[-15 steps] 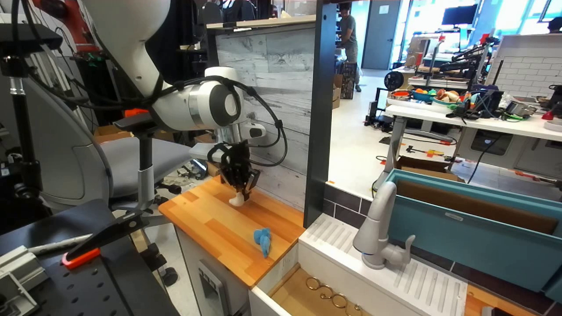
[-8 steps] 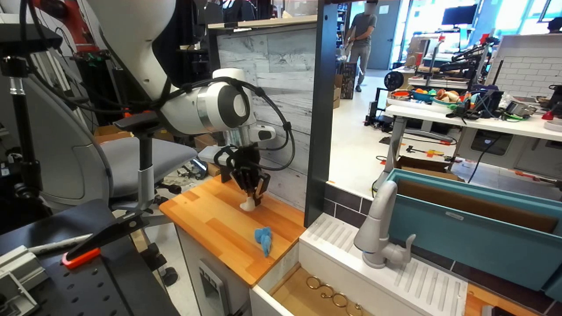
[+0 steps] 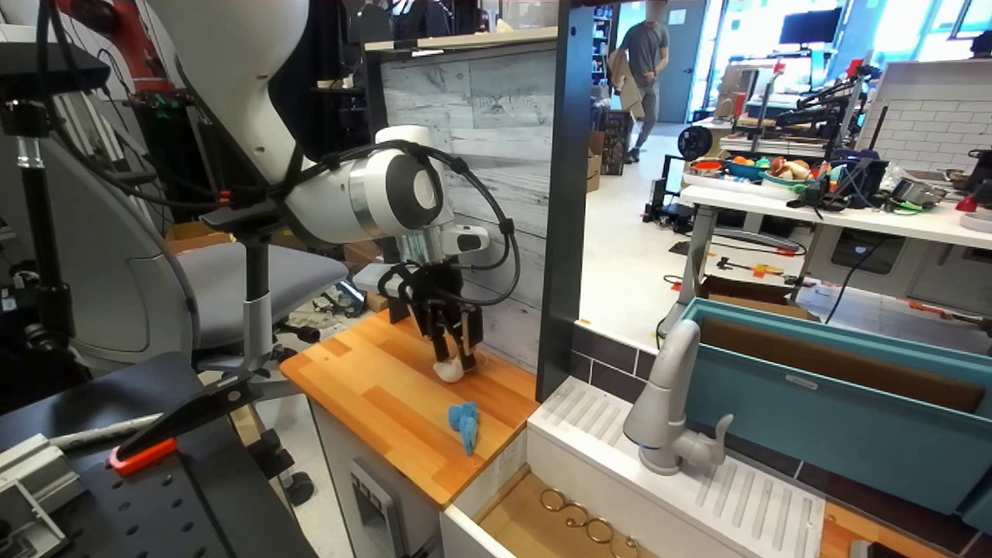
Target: Move the bear plush toy
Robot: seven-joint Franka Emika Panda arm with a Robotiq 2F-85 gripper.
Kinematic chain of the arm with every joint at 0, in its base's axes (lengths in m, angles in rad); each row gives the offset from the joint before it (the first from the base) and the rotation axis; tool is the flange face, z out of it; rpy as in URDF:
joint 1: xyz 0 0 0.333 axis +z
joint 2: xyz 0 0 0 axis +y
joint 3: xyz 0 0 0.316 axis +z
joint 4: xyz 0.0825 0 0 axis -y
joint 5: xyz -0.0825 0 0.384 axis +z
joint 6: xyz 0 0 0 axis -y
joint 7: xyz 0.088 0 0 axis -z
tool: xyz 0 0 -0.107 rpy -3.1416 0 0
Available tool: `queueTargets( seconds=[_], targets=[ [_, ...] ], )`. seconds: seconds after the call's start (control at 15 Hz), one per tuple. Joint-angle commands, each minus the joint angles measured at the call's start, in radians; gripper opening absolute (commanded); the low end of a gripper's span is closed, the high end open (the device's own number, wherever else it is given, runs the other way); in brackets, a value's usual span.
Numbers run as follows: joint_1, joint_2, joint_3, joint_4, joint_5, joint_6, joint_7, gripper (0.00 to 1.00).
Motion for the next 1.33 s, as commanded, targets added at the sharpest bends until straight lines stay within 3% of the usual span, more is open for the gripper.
queueTargets(
  seconds=[0.0, 0.13, 0.53, 1.13, 1.2, 1.27],
  targets=[
    [0.002, -0.027, -0.011, 0.002, -0.017, -0.006, -0.013, 0.95],
    [0.003, -0.059, -0.006, -0.040, -0.014, -0.011, -0.013, 1.00],
    [-0.021, -0.237, 0.028, -0.220, 0.006, -0.099, -0.040, 1.00],
    [-0.225, -0.603, 0.224, -0.565, 0.129, -0.091, -0.295, 1.00],
    [-0.179, -0.508, 0.191, -0.451, 0.085, -0.110, -0.239, 1.00],
    [-0.197, -0.543, 0.201, -0.488, 0.096, -0.109, -0.257, 1.00]
  ],
)
